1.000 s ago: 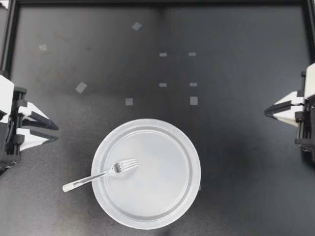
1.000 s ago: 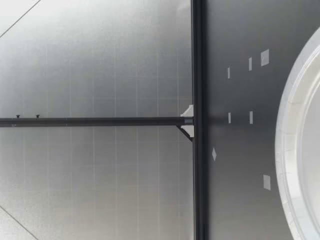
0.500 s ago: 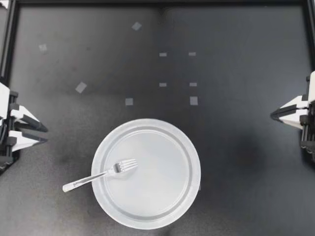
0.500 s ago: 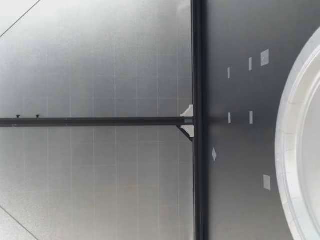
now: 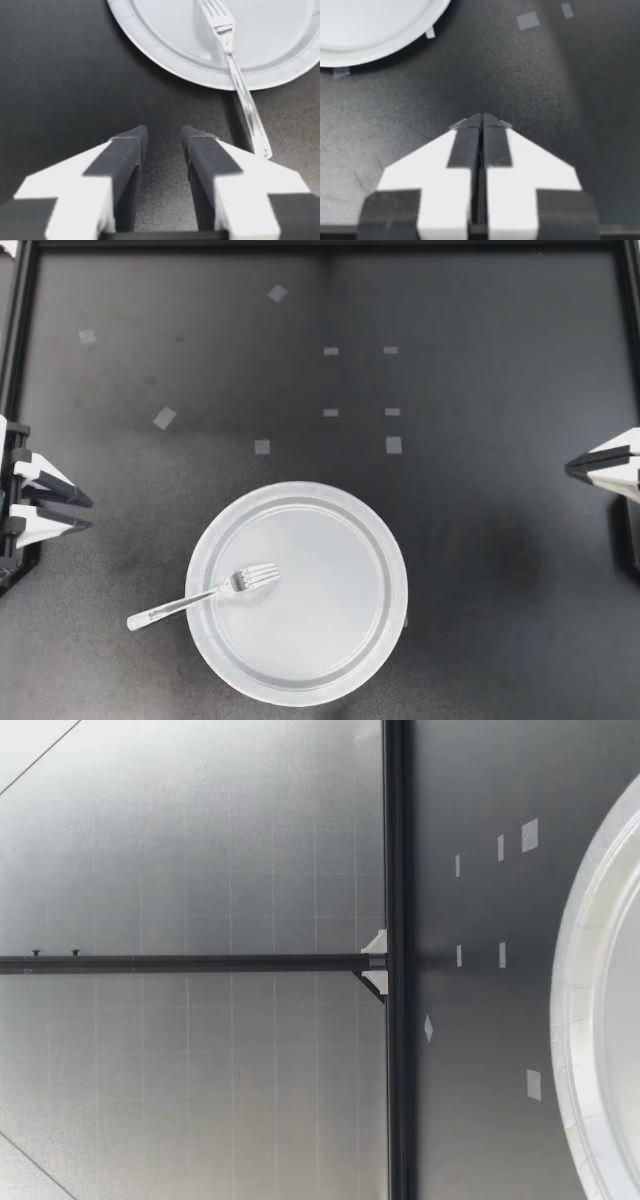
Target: Pick up the fork and place it on the plate.
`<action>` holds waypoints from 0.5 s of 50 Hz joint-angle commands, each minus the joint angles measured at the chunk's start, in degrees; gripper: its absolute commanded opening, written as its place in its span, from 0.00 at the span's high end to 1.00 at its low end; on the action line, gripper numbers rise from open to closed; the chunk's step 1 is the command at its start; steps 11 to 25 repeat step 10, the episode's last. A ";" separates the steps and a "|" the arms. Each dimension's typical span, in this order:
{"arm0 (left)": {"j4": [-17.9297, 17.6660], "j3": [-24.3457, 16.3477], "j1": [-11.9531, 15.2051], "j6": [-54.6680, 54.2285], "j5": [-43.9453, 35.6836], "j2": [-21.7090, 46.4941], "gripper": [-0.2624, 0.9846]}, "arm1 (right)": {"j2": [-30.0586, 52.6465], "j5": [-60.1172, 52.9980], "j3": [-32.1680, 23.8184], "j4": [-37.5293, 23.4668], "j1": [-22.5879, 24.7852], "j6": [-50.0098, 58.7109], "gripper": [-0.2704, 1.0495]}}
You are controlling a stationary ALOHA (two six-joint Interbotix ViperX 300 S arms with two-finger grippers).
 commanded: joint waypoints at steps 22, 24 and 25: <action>0.18 -0.70 0.18 0.09 -0.26 -0.09 0.53 | 1.23 -0.35 -0.88 0.00 0.26 0.00 0.72; 0.18 -0.70 0.18 0.09 -0.26 -0.09 0.53 | 1.23 -0.35 -0.88 0.00 0.26 0.00 0.72; 0.18 -0.70 0.18 0.09 -0.26 -0.09 0.53 | 1.23 -0.35 -0.88 0.00 0.26 0.00 0.72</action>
